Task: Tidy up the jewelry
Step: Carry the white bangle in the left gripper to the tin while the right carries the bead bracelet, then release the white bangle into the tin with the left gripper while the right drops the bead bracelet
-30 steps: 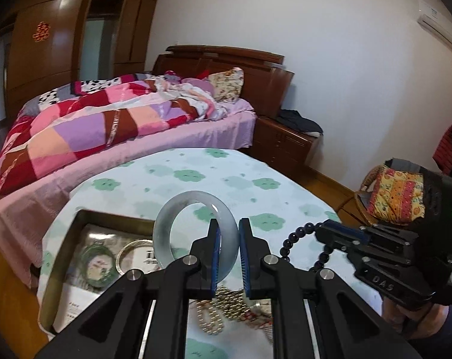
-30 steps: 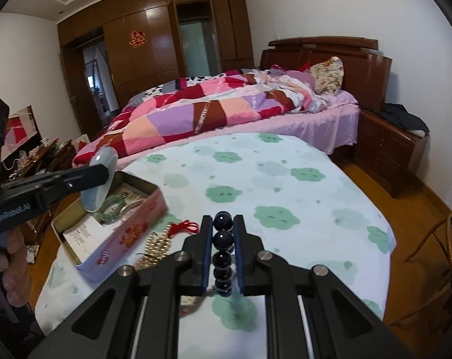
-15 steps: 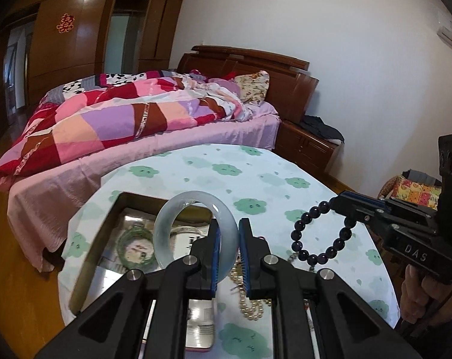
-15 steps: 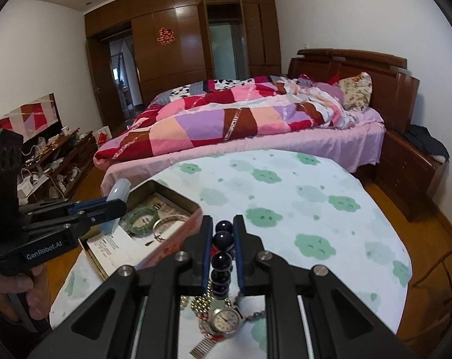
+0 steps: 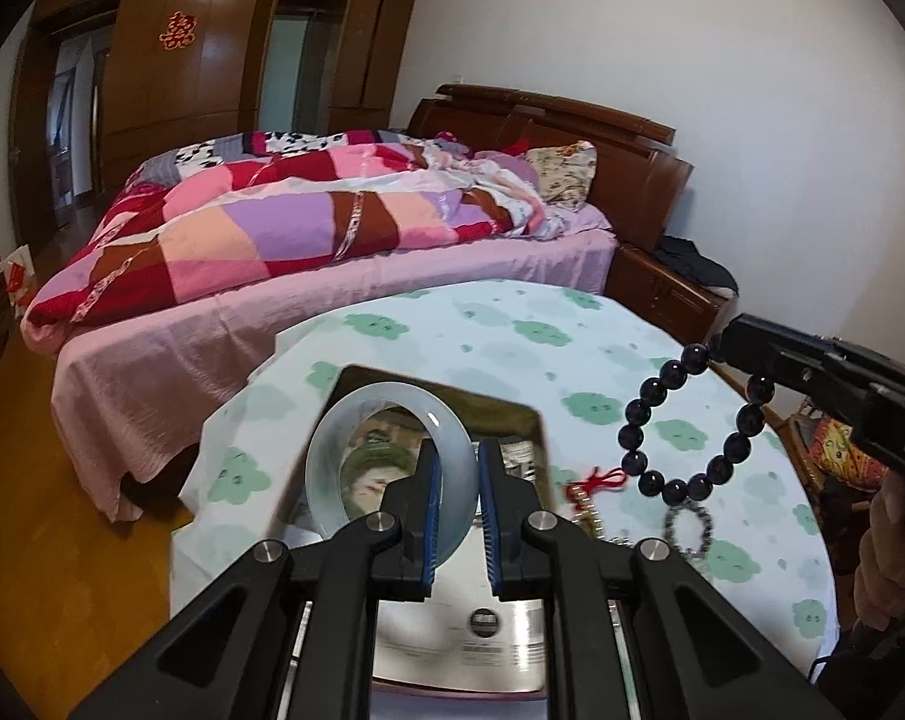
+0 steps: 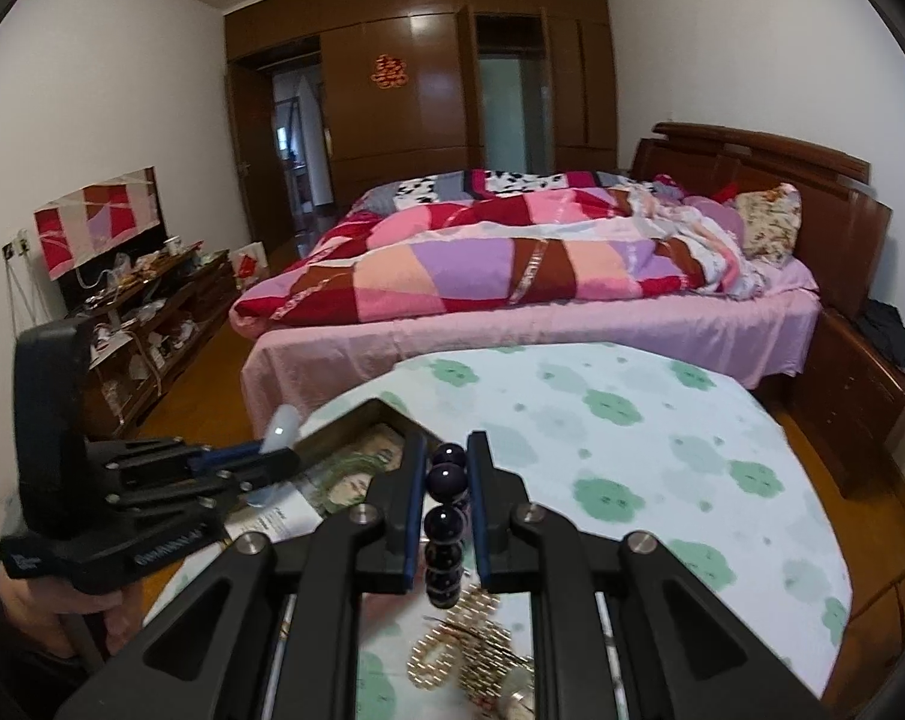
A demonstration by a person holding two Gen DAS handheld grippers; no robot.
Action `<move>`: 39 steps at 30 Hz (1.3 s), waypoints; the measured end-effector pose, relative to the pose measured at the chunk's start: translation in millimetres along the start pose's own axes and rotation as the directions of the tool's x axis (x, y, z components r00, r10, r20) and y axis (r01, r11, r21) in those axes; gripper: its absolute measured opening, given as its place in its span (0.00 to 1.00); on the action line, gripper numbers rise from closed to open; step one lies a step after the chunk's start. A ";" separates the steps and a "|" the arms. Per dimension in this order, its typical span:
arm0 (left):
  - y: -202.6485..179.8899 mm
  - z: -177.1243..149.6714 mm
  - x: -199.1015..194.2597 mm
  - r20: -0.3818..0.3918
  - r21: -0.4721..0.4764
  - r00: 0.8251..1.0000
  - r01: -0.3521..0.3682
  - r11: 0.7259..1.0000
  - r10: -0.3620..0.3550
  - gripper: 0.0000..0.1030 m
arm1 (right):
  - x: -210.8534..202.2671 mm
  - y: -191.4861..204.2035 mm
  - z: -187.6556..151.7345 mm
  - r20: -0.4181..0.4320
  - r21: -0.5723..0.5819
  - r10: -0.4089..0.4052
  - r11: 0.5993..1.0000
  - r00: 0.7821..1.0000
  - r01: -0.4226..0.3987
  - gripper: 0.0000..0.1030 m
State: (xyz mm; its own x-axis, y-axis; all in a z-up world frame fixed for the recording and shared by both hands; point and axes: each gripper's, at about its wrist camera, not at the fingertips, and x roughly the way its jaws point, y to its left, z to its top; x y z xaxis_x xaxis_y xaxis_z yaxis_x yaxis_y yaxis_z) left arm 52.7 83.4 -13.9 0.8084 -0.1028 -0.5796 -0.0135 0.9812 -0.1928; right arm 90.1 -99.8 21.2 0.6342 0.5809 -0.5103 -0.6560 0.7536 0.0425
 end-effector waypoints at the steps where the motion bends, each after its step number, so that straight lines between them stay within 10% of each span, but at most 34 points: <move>1: 3.6 -1.0 1.9 -0.004 -0.006 1.000 -0.002 1.000 0.002 0.11 | 2.9 3.1 0.2 -0.003 -0.005 0.007 1.000 1.000 -0.007 0.15; 39: 2.4 -28.8 45.0 -0.118 0.043 0.992 -0.028 0.999 0.033 0.12 | 91.9 20.2 -42.3 -0.220 0.054 0.088 0.995 0.972 -0.078 0.16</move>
State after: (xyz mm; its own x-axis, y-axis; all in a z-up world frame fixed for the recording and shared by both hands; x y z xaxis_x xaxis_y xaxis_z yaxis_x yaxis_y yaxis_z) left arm 72.1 76.5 -63.2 0.7323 -0.0887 -0.6752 -0.0109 0.9898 -0.1418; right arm 117.8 -44.2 -61.2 0.4686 0.5632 -0.6806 -0.6802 0.7216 0.1288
